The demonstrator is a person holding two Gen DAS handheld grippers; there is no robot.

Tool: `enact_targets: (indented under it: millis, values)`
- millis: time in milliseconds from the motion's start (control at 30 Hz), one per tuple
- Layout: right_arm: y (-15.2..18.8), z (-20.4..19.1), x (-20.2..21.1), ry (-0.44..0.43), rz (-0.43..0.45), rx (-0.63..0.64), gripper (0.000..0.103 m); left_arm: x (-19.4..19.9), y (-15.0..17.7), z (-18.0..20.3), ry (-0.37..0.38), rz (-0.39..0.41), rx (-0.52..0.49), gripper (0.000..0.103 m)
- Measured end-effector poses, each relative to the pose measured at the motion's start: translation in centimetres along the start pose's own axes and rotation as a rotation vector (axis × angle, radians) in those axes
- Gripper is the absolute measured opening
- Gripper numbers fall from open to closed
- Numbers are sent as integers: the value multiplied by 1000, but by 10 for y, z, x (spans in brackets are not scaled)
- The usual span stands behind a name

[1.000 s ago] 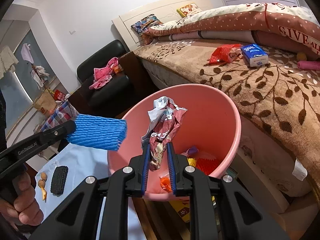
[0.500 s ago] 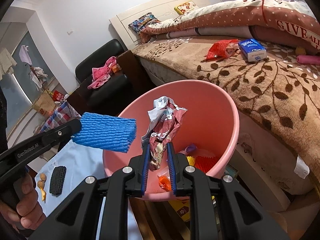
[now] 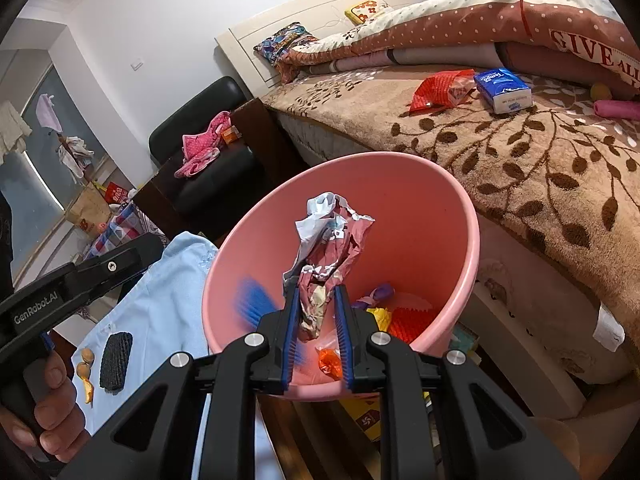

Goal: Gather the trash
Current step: 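Open both tools to drop the mesh and wrapper into the pink bucket, then move both open tools back over the table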

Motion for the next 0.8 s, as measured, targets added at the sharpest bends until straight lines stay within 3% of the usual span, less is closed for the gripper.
enact_targets:
  millis: [133,233,800]
  values:
    - [0,0,-1,-2,-4,1,20,-1,2,-1,12,-13,10,40]
    - [0,-2,-1,-8,4,2,32,-2,4,-4,19,-24,27,44]
    - [1,-17,2,-16,6,26,32,13,14,-34,-15,-32,76,44]
Point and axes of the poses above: each gripper's, at about its wrist camera, not at the fingertips, and x roughly against the way its jaws point, z to its right, y to its underside, the point moved 10 cm from there along -x, roughly the way its jaws point, and after that the axes turned 15 degrees about -y, right-handed, at the moved point
